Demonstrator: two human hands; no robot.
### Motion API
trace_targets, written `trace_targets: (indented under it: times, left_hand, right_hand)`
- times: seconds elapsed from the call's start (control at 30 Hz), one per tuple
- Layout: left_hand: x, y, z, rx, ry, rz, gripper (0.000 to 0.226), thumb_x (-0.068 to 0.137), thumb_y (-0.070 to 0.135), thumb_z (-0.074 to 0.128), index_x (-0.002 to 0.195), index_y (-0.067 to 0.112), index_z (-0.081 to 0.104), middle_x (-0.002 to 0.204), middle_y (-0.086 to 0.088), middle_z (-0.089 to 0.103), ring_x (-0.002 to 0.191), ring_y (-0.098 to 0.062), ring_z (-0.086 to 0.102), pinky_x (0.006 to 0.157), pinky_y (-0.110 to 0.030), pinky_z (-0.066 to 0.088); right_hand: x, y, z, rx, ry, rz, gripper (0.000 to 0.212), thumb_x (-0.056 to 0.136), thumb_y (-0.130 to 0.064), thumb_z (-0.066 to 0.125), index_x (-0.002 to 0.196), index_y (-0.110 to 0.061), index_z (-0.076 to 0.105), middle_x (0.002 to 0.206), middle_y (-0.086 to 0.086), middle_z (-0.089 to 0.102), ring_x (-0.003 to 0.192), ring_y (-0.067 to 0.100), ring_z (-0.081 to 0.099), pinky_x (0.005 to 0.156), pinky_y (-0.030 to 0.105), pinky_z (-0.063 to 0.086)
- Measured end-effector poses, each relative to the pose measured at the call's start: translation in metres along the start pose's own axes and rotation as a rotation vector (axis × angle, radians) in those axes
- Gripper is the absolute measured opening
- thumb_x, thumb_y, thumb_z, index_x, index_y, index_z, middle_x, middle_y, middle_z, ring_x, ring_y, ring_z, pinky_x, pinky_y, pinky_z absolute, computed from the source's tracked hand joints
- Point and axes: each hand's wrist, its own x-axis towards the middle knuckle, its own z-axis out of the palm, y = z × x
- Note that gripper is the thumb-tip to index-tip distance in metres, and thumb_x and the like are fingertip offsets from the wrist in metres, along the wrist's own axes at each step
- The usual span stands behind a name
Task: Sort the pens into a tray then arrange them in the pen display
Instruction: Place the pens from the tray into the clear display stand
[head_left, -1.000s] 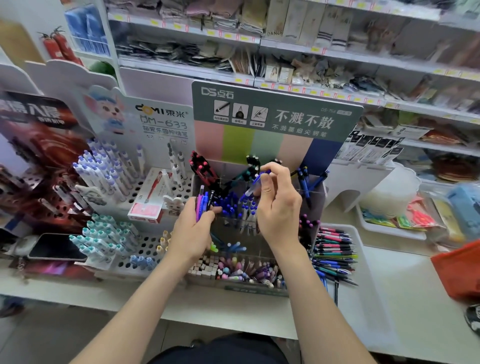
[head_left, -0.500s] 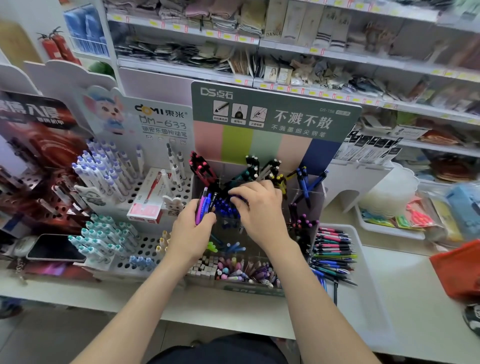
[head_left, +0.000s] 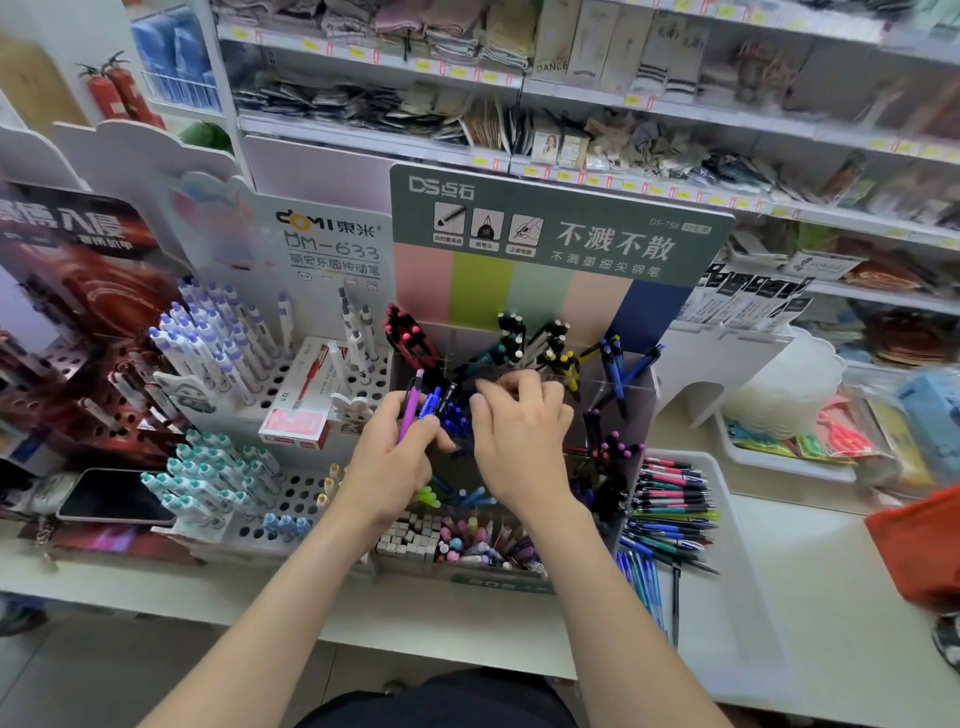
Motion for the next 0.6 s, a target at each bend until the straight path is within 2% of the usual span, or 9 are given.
trace_targets:
  times: [0.03, 0.1, 0.2, 0.33, 0.4, 0.5, 0.57, 0.6]
  left_hand:
    - [0.000, 0.001, 0.001, -0.009, -0.021, -0.003, 0.010, 0.111, 0.018, 0.047, 0.116, 0.013, 0.055, 0.087, -0.014, 0.071, 0.050, -0.018, 0.039, 0.042, -0.025, 0.031]
    - [0.000, 0.003, 0.002, 0.003, -0.079, -0.004, 0.013, 0.113, 0.017, 0.043, 0.108, 0.013, 0.056, 0.075, -0.006, 0.062, 0.050, -0.014, 0.038, 0.043, -0.023, 0.030]
    - [0.000, 0.003, 0.005, 0.040, -0.181, -0.003, 0.015, 0.112, 0.014, 0.046, 0.100, 0.011, 0.055, 0.068, -0.002, 0.046, 0.049, -0.012, 0.034, 0.043, -0.024, 0.029]
    - [-0.001, 0.004, 0.007, 0.096, -0.265, -0.002, 0.016, 0.113, 0.021, 0.049, 0.105, 0.007, 0.053, 0.074, -0.008, 0.061, 0.048, -0.010, 0.038, 0.045, -0.021, 0.031]
    - [0.001, 0.002, 0.008, 0.138, -0.256, 0.008, 0.020, 0.113, 0.026, 0.047, 0.101, 0.010, 0.052, 0.076, -0.007, 0.063, 0.050, -0.010, 0.038, 0.048, -0.021, 0.032]
    - [0.006, -0.007, 0.007, 0.275, -0.125, 0.036, 0.020, 0.113, 0.027, 0.044, 0.101, 0.017, 0.056, 0.074, 0.002, 0.058, 0.055, -0.010, 0.040, 0.053, -0.027, 0.034]
    - [0.007, -0.014, 0.005, 0.309, 0.014, 0.042, 0.018, 0.111, 0.022, 0.044, 0.101, 0.019, 0.058, 0.072, 0.002, 0.056, 0.055, -0.009, 0.041, 0.053, -0.030, 0.035]
    - [0.008, -0.015, 0.005, 0.318, 0.075, 0.039, 0.017, 0.110, 0.018, 0.044, 0.101, 0.020, 0.059, 0.072, 0.001, 0.059, 0.054, -0.009, 0.042, 0.053, -0.031, 0.036]
  right_hand:
    - [0.001, -0.004, -0.006, 0.136, -0.010, 0.042, 0.036, 0.108, -0.043, 0.045, 0.129, -0.030, 0.071, 0.121, -0.002, 0.057, 0.109, 0.022, 0.044, 0.090, 0.044, 0.041]
    - [0.000, -0.010, -0.016, 0.451, -0.081, 0.063, 0.031, 0.106, -0.044, 0.052, 0.128, -0.032, 0.070, 0.116, -0.010, 0.060, 0.111, 0.014, 0.053, 0.097, 0.039, 0.044]
    - [-0.005, -0.011, -0.028, 0.528, -0.175, 0.097, 0.012, 0.099, -0.042, 0.068, 0.105, -0.033, 0.074, 0.101, -0.019, 0.069, 0.104, 0.007, 0.062, 0.095, 0.038, 0.052]
    - [-0.006, 0.002, -0.042, 0.683, -0.206, 0.229, 0.004, 0.097, -0.034, 0.075, 0.095, -0.031, 0.076, 0.092, -0.016, 0.075, 0.086, 0.009, 0.068, 0.080, 0.032, 0.056]
    - [-0.006, 0.007, -0.045, 0.831, -0.032, 0.330, 0.002, 0.101, -0.027, 0.072, 0.099, -0.026, 0.074, 0.091, -0.011, 0.075, 0.081, 0.007, 0.068, 0.076, 0.029, 0.057]
    - [-0.008, 0.010, -0.046, 0.990, 0.389, 0.527, 0.005, 0.107, -0.022, 0.063, 0.108, -0.018, 0.066, 0.091, -0.006, 0.074, 0.079, 0.006, 0.068, 0.073, 0.023, 0.055]
    - [-0.009, 0.011, -0.048, 0.920, 0.567, 0.510, 0.007, 0.108, -0.021, 0.061, 0.111, -0.015, 0.063, 0.095, -0.005, 0.072, 0.084, 0.006, 0.070, 0.078, 0.025, 0.057]
    - [-0.011, 0.011, -0.048, 0.858, 0.590, 0.445, 0.007, 0.108, -0.020, 0.061, 0.112, -0.014, 0.062, 0.096, -0.007, 0.071, 0.085, 0.006, 0.070, 0.078, 0.023, 0.056]
